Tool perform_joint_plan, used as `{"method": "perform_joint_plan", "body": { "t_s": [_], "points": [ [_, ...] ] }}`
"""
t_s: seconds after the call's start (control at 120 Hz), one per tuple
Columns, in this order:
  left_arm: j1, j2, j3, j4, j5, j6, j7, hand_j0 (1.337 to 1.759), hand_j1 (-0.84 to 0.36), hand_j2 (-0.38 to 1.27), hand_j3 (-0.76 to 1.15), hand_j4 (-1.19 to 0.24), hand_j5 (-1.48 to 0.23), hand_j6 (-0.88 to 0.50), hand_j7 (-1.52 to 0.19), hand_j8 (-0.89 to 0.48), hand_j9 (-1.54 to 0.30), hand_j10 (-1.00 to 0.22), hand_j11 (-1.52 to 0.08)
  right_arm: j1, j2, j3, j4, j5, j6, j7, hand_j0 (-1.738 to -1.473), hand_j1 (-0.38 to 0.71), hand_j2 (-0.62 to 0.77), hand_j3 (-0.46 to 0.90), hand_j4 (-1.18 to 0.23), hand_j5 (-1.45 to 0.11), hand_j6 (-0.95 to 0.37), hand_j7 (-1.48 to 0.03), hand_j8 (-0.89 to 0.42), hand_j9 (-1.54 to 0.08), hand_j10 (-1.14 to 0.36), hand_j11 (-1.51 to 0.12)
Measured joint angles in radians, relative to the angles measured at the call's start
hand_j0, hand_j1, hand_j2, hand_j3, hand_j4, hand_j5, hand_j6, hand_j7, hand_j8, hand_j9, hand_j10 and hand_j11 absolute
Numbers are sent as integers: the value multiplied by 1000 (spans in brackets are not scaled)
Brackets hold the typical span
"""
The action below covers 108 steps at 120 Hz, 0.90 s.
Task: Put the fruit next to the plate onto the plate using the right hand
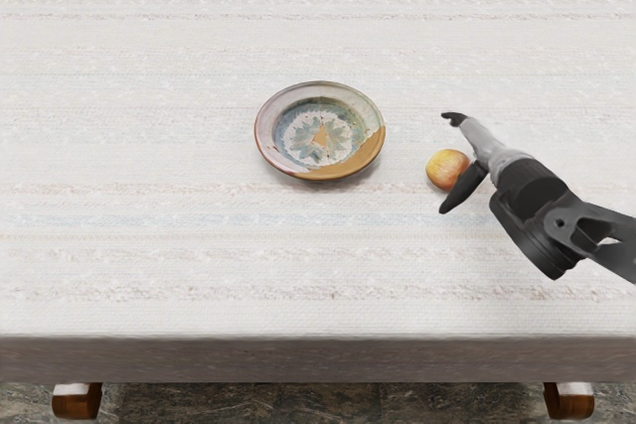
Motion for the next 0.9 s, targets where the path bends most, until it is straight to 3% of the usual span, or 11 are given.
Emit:
{"method": "perform_joint_plan", "body": {
  "t_s": [0.267, 0.65, 0.9],
  "points": [
    [5, 0, 0, 0, 0, 0, 0, 1658, 342, 1, 0, -6, -8, -6, -8, -6, -7, -6, -7, -10, 16, 7, -32, 2, -30, 0, -1658, -48, -48, 0, -254, -328, -256, -328, -255, -328, -254, -328],
    [28, 0, 1, 1, 0, 0, 0, 1658, 342, 1, 0, -6, -8, -6, -8, -6, -8, -6, -8, -32, 49, 3, -53, 2, -91, 0, -1658, 86, -70, 0, -365, -473, -366, -473, -366, -473, -365, -473],
    [30, 0, 1, 1, 0, 0, 0, 1658, 342, 2, 0, -6, -8, -7, -8, -7, -8, -6, -8, -37, 67, 6, -56, -2, -92, -1, -1656, 164, -19, 0, -483, -593, -378, -608, -285, -607, -429, -614]
  ]
}}
